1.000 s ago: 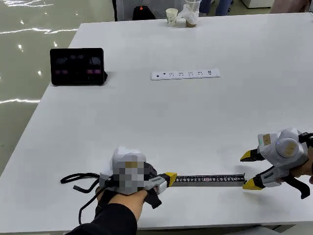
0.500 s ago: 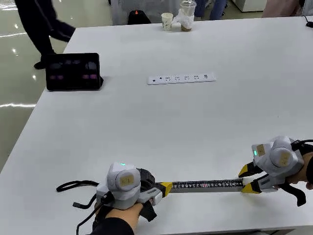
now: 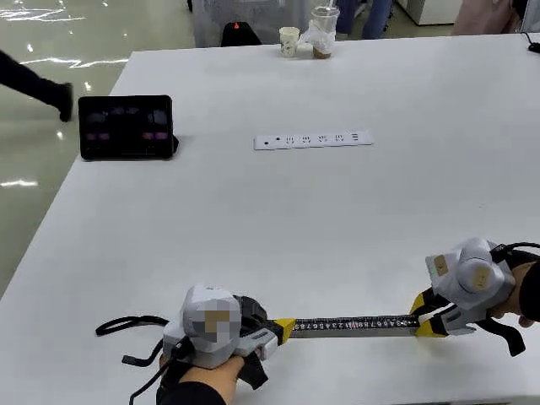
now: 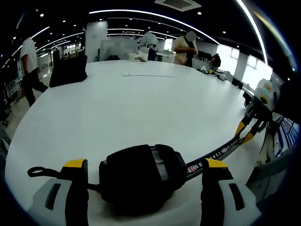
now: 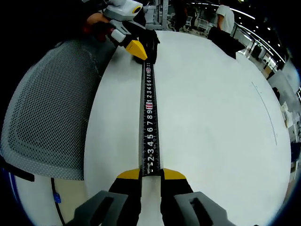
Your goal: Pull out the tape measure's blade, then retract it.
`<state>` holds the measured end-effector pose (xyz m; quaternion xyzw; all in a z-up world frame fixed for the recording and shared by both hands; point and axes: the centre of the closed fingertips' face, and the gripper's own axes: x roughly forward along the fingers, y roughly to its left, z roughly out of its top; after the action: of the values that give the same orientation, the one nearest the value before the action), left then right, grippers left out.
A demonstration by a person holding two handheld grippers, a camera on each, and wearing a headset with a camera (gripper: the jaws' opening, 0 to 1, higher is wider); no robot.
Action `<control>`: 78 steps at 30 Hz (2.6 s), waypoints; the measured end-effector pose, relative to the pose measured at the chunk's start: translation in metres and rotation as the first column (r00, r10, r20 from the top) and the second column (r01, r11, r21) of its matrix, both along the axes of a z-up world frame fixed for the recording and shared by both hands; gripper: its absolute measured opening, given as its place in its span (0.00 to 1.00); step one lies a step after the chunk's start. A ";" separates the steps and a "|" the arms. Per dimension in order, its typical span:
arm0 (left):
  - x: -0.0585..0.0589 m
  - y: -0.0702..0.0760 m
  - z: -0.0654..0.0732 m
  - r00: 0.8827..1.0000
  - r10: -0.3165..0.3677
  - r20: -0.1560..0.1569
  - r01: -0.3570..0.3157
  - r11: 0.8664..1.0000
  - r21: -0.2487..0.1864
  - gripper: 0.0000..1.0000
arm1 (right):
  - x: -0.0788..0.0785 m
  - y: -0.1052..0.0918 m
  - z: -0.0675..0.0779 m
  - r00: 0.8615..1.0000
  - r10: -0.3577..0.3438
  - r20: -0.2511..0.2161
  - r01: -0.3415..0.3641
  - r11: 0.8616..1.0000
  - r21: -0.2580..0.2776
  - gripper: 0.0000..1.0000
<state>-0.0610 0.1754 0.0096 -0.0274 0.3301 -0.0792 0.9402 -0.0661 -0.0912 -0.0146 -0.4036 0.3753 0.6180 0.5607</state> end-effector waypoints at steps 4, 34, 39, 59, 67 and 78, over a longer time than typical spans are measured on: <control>0.000 -0.001 0.002 1.000 -0.004 0.002 0.004 1.000 0.001 0.92 | 0.001 0.000 0.000 0.999 -0.046 -0.015 0.047 0.999 0.018 0.11; -0.009 0.020 0.000 0.996 0.054 -0.067 -0.045 0.991 0.122 0.64 | 0.003 0.002 0.000 0.986 -0.164 -0.031 0.164 0.986 0.007 0.11; -0.008 0.010 0.006 0.998 0.029 -0.052 -0.023 0.993 0.112 0.63 | 0.001 0.013 0.001 0.990 -0.137 -0.012 0.138 0.990 0.029 0.11; -0.003 0.005 0.003 0.999 0.025 -0.039 -0.022 0.997 0.068 0.64 | 0.002 0.021 0.000 0.993 -0.114 -0.018 0.114 0.993 -0.022 0.11; -0.003 0.006 0.003 0.999 0.021 -0.036 -0.019 0.998 0.067 0.64 | 0.002 0.024 -0.001 0.992 -0.124 -0.028 0.123 0.992 -0.028 0.12; -0.003 0.005 0.003 0.999 0.013 -0.035 -0.011 0.998 0.070 0.64 | 0.001 0.027 -0.002 0.993 -0.113 -0.020 0.112 0.992 -0.055 0.11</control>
<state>-0.0638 0.1809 0.0128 0.0019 0.3491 -0.0615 0.9351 -0.0648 -0.0638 -0.0163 -0.3896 0.4206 0.5797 0.5791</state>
